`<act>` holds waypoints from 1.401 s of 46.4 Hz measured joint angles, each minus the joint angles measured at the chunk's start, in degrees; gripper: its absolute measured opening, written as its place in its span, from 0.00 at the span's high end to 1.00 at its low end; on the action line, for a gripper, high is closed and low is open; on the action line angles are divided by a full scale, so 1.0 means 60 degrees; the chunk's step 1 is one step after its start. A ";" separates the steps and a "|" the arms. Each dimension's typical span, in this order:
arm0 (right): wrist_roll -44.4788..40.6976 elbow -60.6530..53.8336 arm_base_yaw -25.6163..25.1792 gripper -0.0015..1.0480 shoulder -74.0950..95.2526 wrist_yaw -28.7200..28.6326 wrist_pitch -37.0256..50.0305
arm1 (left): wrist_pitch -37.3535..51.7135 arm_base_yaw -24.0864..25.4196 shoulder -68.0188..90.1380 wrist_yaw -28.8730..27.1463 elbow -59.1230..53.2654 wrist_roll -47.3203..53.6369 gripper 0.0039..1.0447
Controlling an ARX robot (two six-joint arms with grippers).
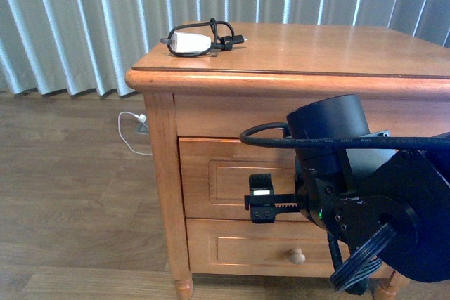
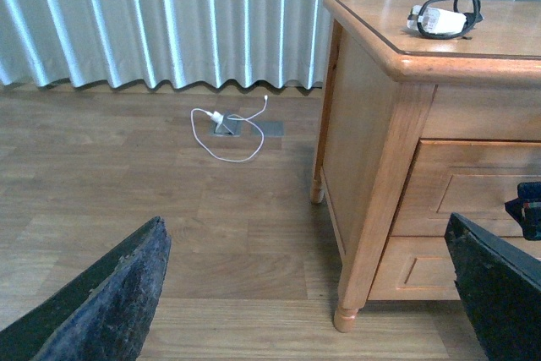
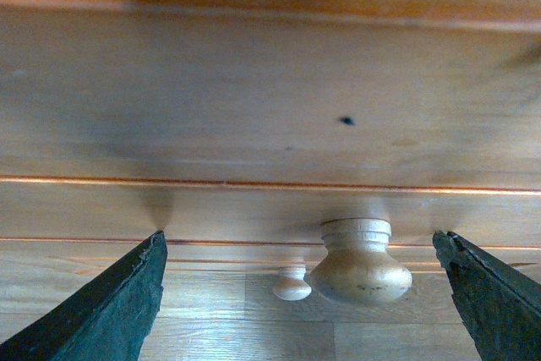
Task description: Put charger into drawer
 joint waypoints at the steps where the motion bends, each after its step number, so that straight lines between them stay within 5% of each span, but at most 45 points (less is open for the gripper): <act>1: -0.0007 -0.0011 -0.0004 0.08 0.0000 -0.0007 0.0029 | 0.0000 0.0000 0.0000 0.0000 0.0000 0.0000 0.06; 39: -0.0069 -0.0025 -0.0069 0.09 -0.0109 -0.0011 -0.0036 | 0.0000 0.0000 0.0000 0.0000 0.0000 0.0000 0.06; 60: -0.0353 -0.0055 -0.0142 0.75 -0.0113 0.0113 0.0087 | 0.0000 0.0000 0.0000 -0.0004 0.0000 0.0000 0.06; 65: -0.0353 -0.0077 -0.0142 0.77 -0.0124 0.0113 0.0087 | 0.0000 0.0000 0.0000 0.0000 0.0000 0.0000 0.06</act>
